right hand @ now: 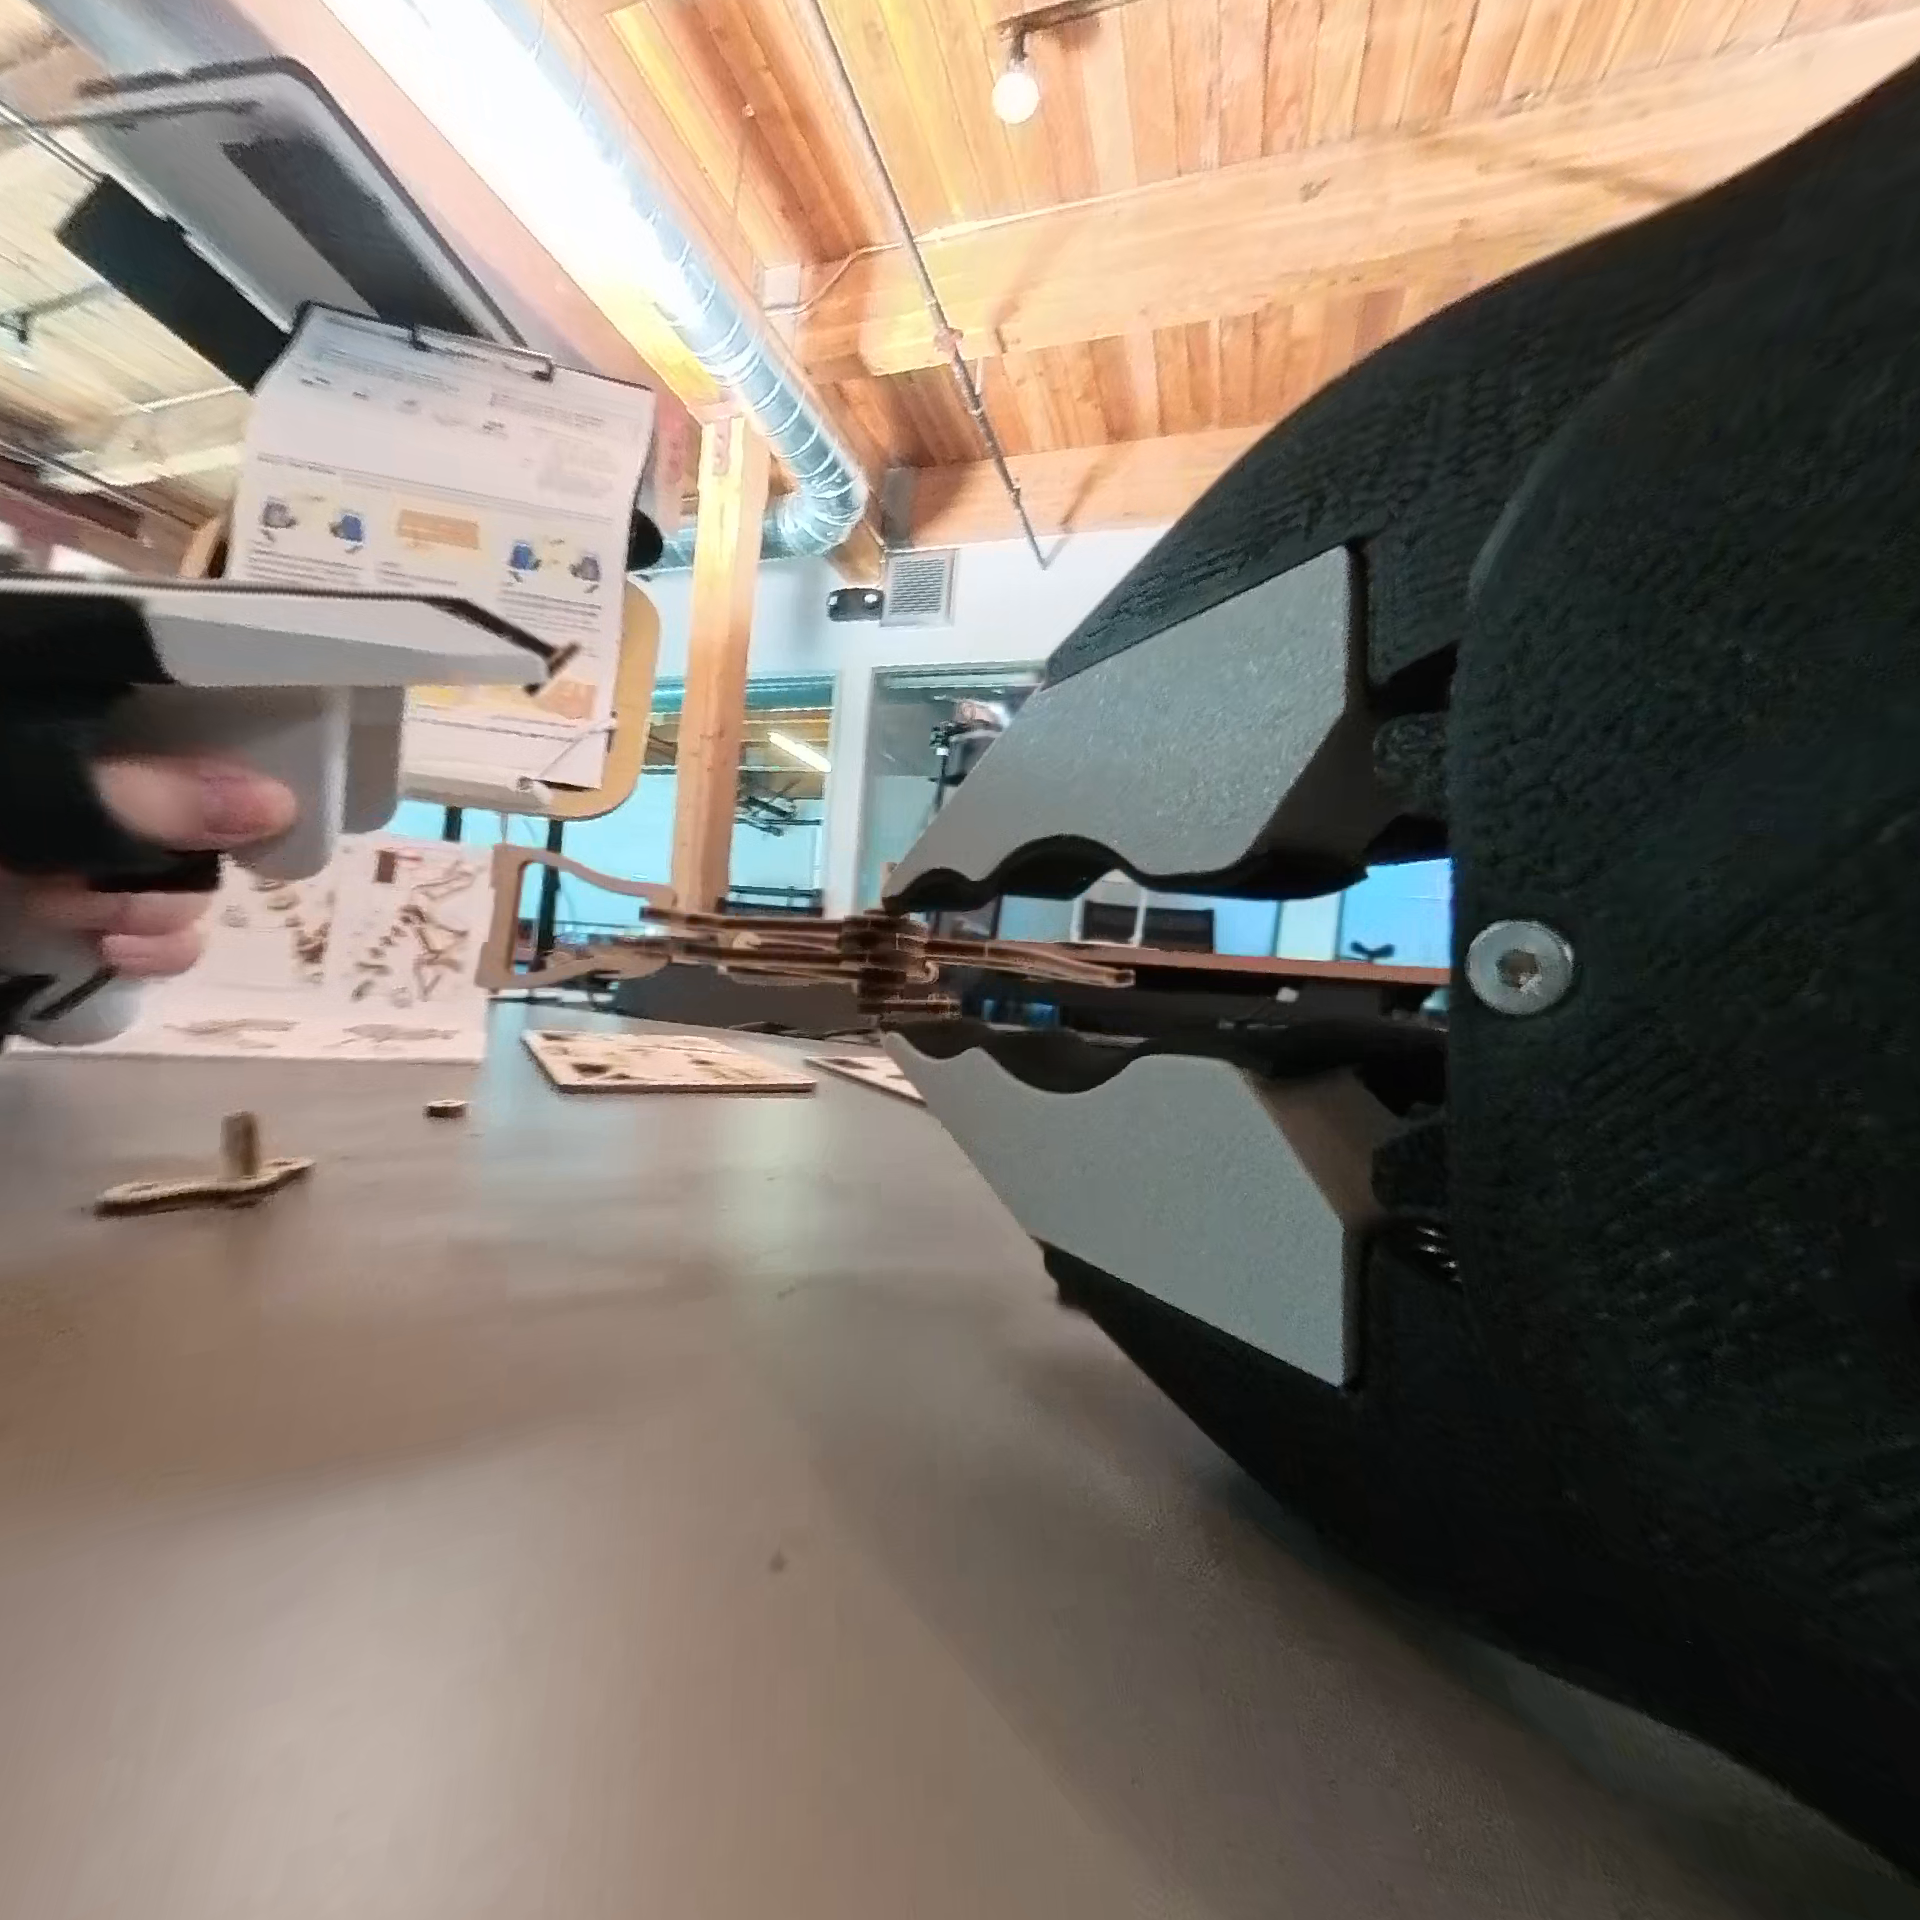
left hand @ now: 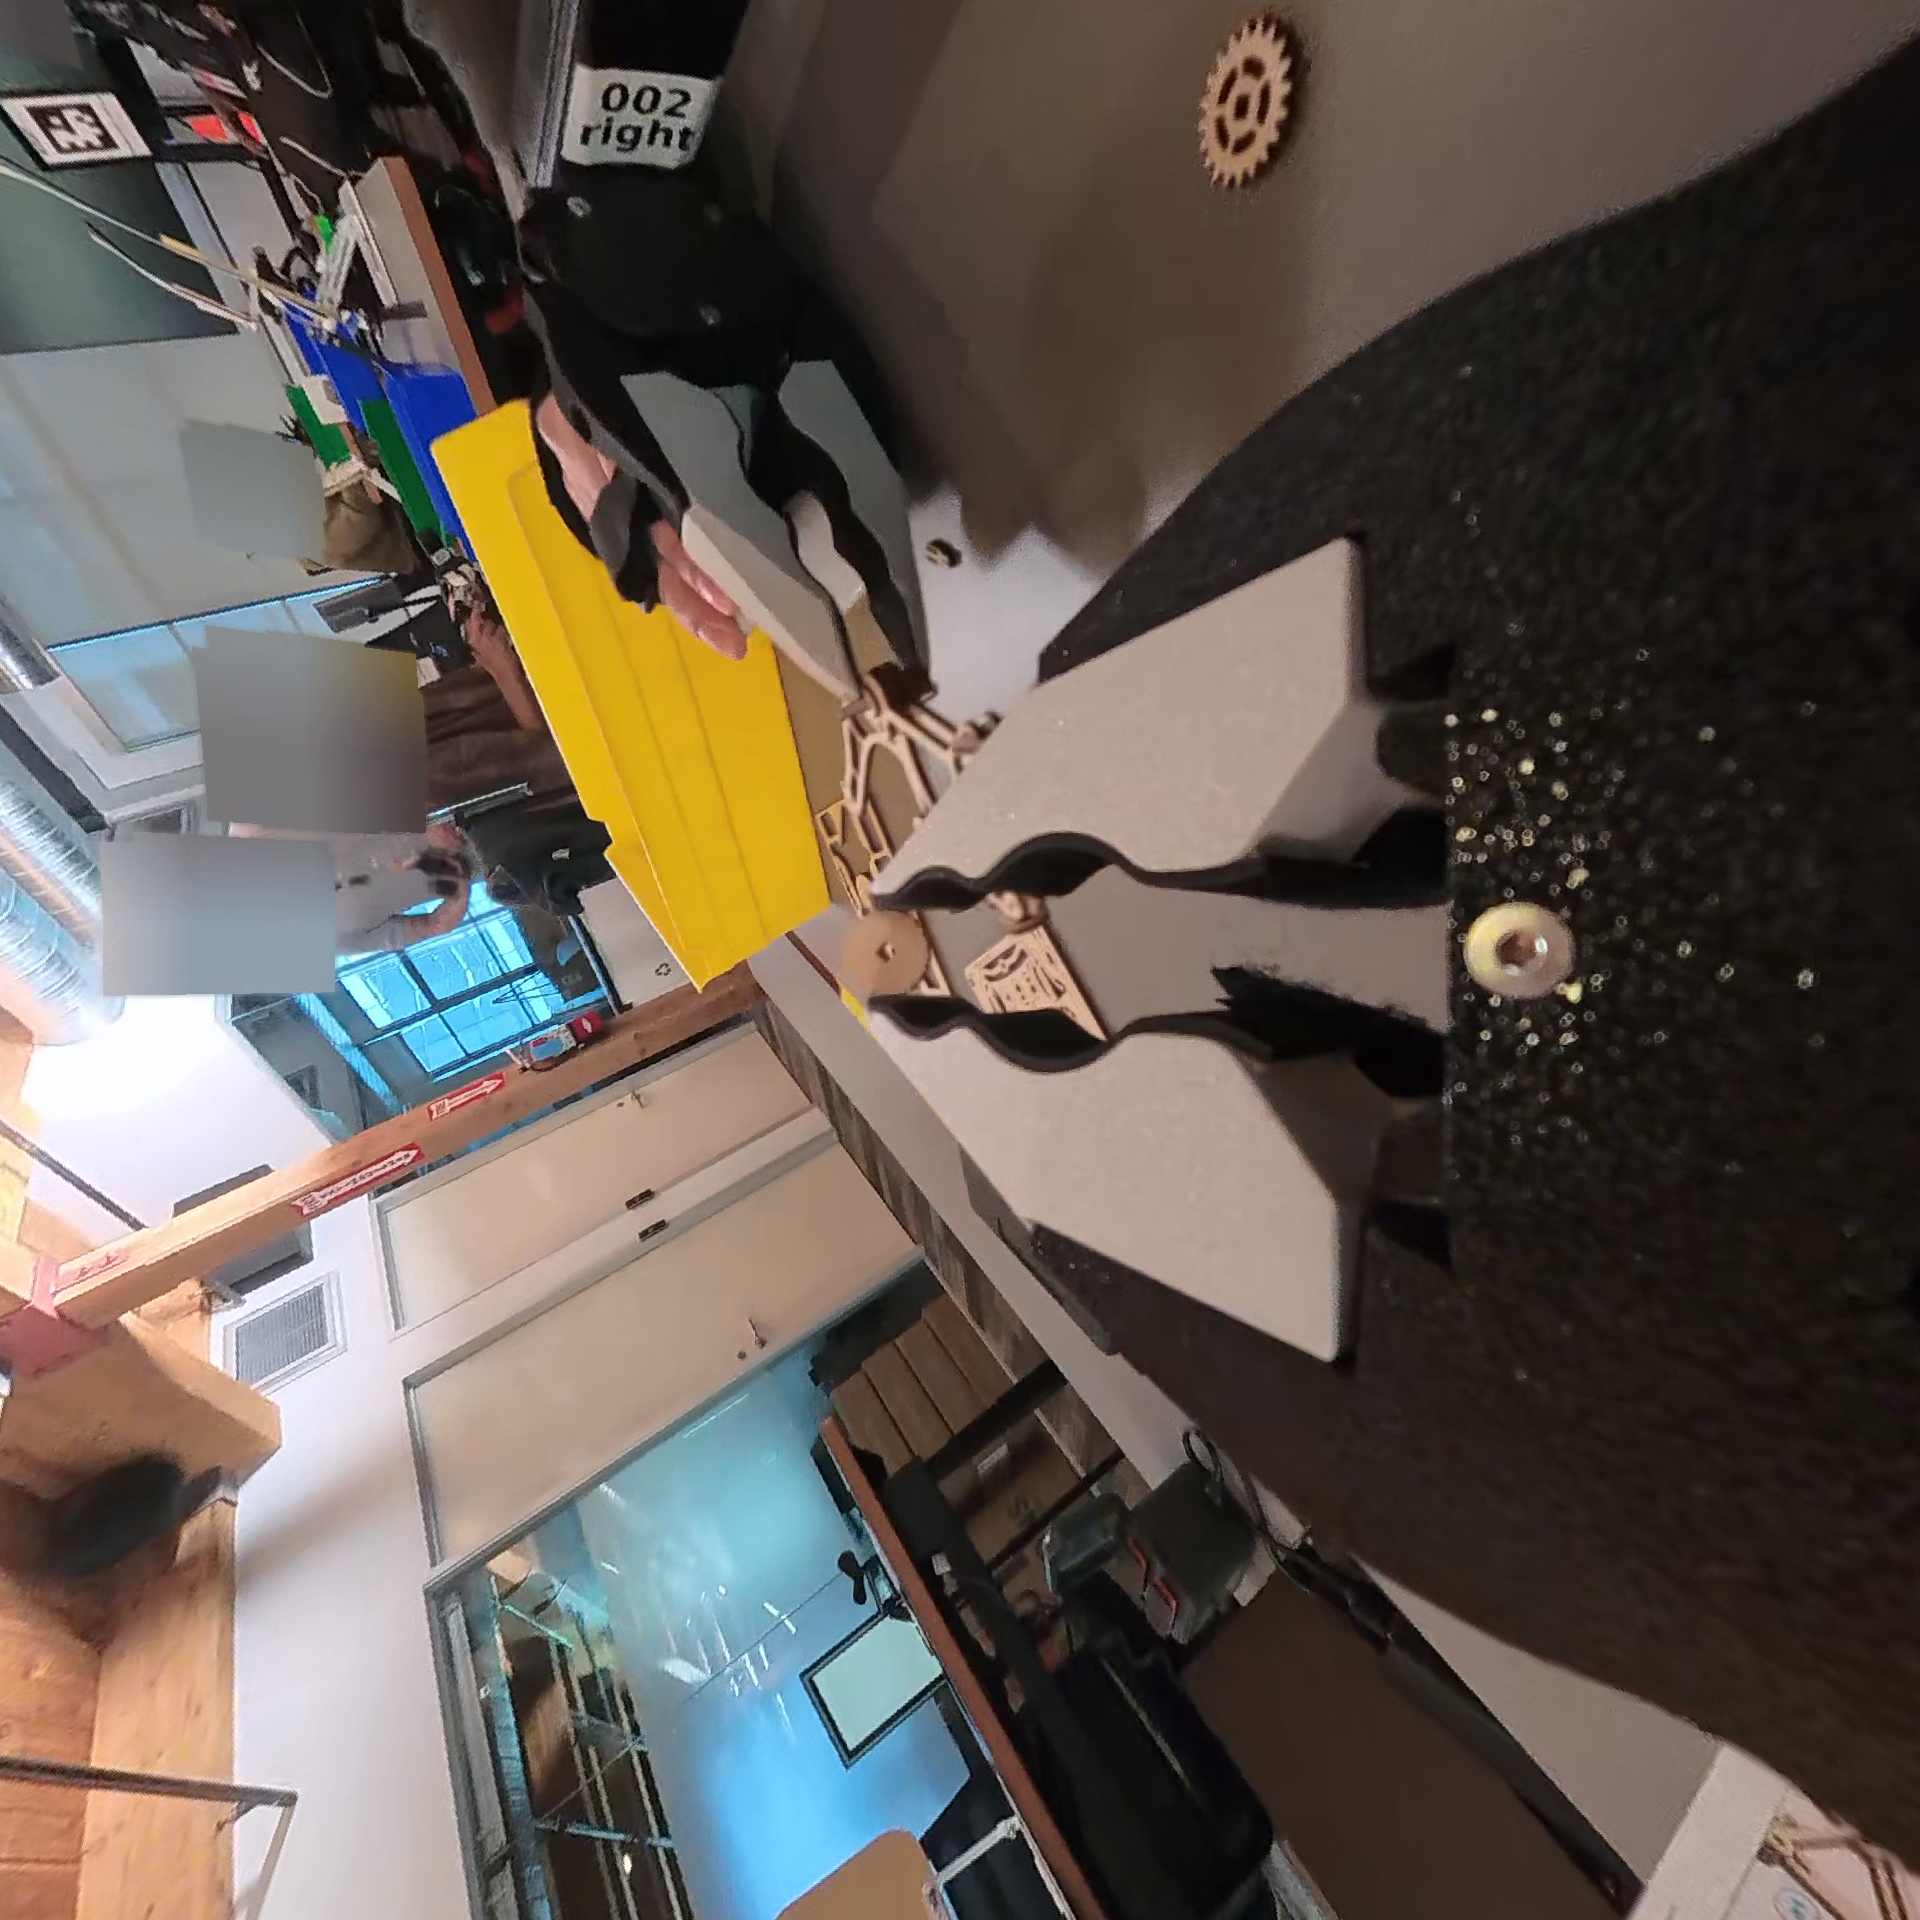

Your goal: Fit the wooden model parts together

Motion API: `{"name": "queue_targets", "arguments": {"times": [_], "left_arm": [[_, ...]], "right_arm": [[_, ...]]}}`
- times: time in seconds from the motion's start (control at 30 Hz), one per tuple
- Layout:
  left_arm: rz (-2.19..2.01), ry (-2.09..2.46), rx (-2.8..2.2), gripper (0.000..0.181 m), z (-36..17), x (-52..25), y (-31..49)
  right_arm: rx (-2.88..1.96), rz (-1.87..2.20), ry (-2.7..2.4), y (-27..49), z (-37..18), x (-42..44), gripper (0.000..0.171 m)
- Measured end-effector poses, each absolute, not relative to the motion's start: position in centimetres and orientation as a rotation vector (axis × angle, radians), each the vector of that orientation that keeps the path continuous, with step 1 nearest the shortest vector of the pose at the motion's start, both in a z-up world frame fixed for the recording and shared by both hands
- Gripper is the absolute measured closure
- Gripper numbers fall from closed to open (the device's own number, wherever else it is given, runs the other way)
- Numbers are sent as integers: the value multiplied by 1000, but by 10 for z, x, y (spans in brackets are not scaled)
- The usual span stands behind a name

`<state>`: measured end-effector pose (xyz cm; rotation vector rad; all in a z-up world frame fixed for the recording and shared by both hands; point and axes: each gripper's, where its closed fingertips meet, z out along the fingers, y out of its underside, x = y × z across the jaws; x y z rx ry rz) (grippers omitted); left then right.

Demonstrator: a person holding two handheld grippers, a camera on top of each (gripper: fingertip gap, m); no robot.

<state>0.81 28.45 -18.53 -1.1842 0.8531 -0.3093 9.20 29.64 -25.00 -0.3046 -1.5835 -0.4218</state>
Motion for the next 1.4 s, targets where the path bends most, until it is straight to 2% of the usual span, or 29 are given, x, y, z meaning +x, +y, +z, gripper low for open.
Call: {"name": "queue_targets", "arguments": {"times": [1.4], "left_arm": [[-413, 916, -1141, 167, -187, 16, 278]], "right_arm": [[-407, -456, -1552, 303, -249, 90, 154]]}}
